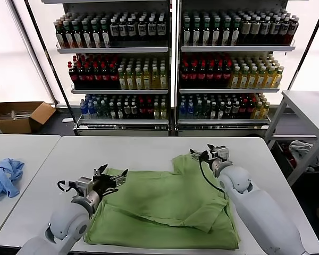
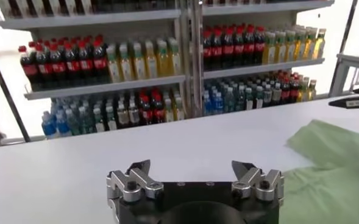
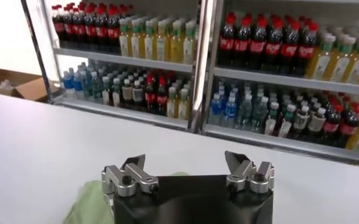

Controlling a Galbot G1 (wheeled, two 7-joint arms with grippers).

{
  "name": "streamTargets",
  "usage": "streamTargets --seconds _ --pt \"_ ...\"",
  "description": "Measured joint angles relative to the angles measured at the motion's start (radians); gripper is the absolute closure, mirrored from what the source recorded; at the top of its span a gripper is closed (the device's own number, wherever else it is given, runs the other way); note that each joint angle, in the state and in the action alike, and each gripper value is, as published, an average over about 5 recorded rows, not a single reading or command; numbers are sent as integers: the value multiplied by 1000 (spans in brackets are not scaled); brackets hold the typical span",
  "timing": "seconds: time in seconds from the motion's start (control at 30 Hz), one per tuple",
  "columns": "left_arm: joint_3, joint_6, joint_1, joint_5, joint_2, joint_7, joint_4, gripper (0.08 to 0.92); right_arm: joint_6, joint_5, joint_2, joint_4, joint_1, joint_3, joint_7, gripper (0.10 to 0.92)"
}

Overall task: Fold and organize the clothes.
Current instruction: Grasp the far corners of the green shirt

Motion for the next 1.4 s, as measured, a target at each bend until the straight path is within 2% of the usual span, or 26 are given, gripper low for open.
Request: streamTargets --seconds 0.3,0.97,1.1,1.2,1.4 --pt "11 31 -72 -21 -10 22 117 177 -16 -23 32 -79 37 -10 -46 203" --pt "-16 28 -117 -65 -38 74 290 177 -19 -67 64 -146 45 -12 -93 203" --pt "-15 22 -120 -67 -46 85 310 178 -16 -76 68 -152 37 -6 -104 230" --pt "-14 16 -119 -67 -50 91 323 208 -11 -82 69 -157 29 0 -113 274" --pt "-13 2 -113 -65 -54 101 334 368 -2 -94 70 -161 10 10 -132 385"
